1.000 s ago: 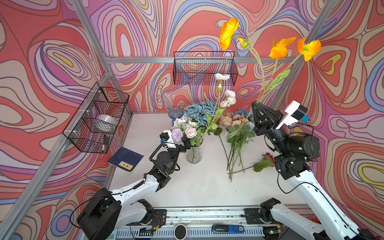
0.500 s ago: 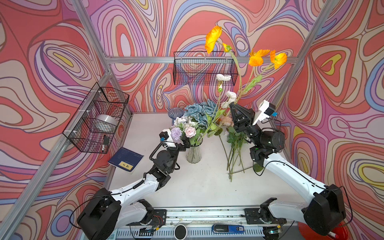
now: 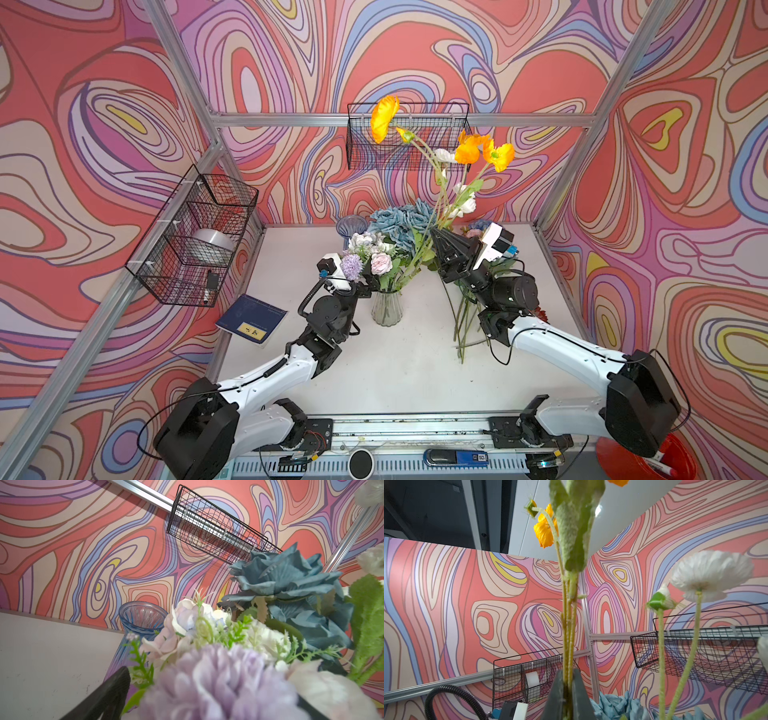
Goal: Arrange the flowers into the vase
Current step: 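Carry the orange poppies over the clear vase with the right gripper, then lower the orange poppy stems into the clear vase with the right gripper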
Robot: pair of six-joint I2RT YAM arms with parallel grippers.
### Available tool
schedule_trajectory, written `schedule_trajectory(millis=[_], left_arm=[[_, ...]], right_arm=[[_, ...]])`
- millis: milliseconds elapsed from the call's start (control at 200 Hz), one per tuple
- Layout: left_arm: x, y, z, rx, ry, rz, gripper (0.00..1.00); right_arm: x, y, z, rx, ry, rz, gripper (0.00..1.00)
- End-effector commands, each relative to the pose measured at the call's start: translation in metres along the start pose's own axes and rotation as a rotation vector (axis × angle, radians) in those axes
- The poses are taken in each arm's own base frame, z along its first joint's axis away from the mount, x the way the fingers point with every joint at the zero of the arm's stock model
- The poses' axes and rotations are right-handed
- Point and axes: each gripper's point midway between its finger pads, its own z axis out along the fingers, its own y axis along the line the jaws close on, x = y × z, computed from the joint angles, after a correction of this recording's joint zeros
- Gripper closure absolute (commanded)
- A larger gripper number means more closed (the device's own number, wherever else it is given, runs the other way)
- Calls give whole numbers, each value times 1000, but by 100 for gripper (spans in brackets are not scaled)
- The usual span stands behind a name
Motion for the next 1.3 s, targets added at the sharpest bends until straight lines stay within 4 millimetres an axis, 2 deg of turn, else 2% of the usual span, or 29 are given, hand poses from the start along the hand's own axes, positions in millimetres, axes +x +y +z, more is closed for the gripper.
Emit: schedule_trajectory(millis=[0,125,245,396,711,931,1297], left_arm=[[-13,2,2,-23,-29,-17,2],[-14,2,3,-26,-22,-7,2],[-13,3,3,-31,-18,0,2],[-14,3,3,-34,-18,2,2],[-14,4,4,-35,-20,3,2],[-14,3,4,-29,-19,-1,3],[-15,3,3,-28,-21,-4,3]], right_arm=[[-2,-6,-4,36,-71,-44,100],[2,-6,-2,22,-97,-52,100],[15,-10,0,34,-70,-71,100],[39,-16,-2,61,-21,-70,100],[88,-7,-14,72,47,-70,100],[131,-3,-25,88,123,-86,100],[179,-11,-49,129,243,-67,100]])
